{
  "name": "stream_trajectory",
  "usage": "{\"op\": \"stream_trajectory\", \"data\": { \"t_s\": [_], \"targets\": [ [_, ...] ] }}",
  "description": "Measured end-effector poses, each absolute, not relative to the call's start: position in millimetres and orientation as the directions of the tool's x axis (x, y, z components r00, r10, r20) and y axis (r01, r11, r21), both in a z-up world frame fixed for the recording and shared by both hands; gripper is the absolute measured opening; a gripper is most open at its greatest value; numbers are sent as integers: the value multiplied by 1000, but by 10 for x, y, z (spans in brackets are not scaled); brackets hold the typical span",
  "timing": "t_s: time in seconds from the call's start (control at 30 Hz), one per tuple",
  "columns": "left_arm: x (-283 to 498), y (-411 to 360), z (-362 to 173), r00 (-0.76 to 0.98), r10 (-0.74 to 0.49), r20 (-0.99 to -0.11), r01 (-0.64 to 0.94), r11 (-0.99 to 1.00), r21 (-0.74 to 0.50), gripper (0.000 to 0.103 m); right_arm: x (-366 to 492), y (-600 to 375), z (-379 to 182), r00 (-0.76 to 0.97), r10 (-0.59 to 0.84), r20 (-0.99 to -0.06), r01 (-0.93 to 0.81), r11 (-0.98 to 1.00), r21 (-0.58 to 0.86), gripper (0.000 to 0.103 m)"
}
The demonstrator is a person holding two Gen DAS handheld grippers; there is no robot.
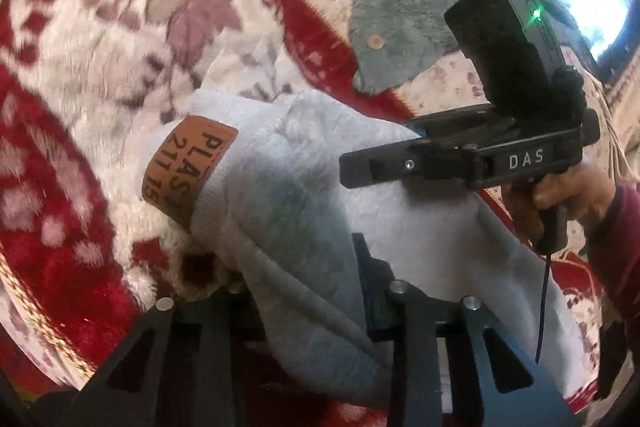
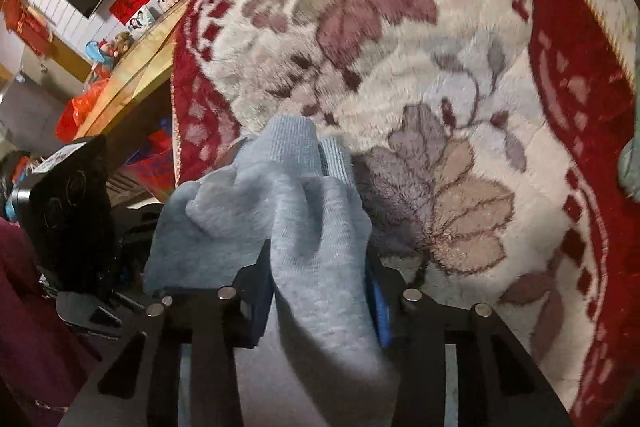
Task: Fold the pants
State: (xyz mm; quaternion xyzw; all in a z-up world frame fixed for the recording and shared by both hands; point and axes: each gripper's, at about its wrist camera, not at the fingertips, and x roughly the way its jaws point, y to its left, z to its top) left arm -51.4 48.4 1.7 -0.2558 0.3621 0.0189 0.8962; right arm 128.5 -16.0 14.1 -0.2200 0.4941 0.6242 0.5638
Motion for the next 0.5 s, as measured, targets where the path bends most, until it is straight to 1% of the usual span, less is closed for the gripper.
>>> {"op": "stream_trajectory", "data": {
  "t_s": [0.17, 0.5],
  "targets": [
    [-582, 386, 309, 778, -130, -615, -183, 890, -418, 29, 1218, -294, 471, -235, 538, -809, -930, 118, 349, 43],
    [-640, 0, 924, 840, -81, -536, -96, 951, -294, 29, 1084, -766, 1132, -127, 644, -755, -956, 123, 265, 43]
  ]
}}
